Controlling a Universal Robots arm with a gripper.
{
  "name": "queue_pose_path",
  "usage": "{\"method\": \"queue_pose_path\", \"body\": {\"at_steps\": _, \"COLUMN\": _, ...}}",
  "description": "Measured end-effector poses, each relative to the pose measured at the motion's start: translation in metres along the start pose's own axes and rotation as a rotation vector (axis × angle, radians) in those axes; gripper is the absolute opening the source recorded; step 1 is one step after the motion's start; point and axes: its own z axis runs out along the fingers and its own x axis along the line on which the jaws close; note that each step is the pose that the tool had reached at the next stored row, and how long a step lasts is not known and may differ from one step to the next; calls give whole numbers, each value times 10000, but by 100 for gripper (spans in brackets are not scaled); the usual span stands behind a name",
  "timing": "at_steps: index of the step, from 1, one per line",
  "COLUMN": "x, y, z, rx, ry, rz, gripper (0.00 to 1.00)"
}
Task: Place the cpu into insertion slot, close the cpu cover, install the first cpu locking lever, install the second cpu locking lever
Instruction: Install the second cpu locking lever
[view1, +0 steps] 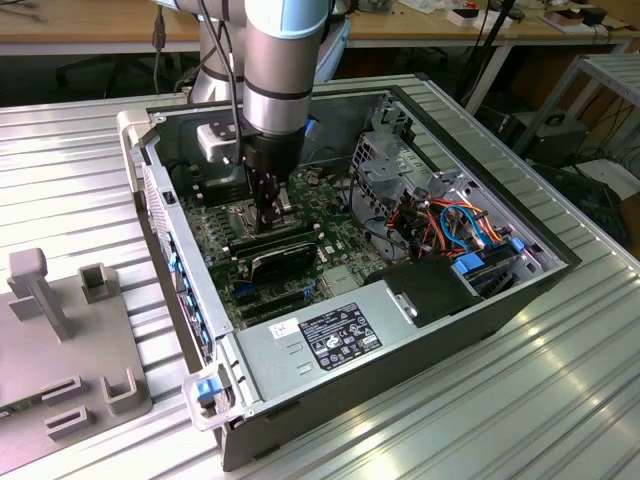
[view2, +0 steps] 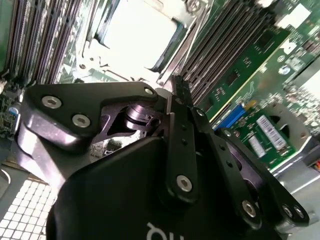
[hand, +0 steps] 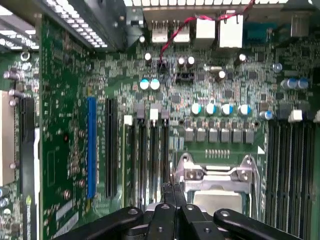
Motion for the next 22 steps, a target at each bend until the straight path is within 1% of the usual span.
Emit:
{"method": "queue_pose_path", "body": {"at_steps": 3, "x": -2, "y": 64, "z": 5, "rx": 0, "ry": 0, "rz": -1, "gripper": 11}}
{"method": "queue_pose_path", "body": {"at_steps": 10, "x": -17, "y": 175, "z": 24, "rx": 0, "ry": 7, "rz": -1, "gripper": 11}}
{"method": "queue_pose_path", "body": {"at_steps": 13, "x": -21, "y": 190, "z": 33, "rx": -2, "ry": 12, "rz": 0, "gripper": 11}}
{"method": "queue_pose_path", "body": {"at_steps": 17, "x": -36, "y": 202, "z": 60, "rx": -4, "ry": 16, "rz": 0, "gripper": 11}}
{"method": "queue_pose_path", "body": {"at_steps": 22, "x": -45, "y": 204, "z": 96, "rx": -10, "ry": 17, "rz": -1, "gripper": 11}}
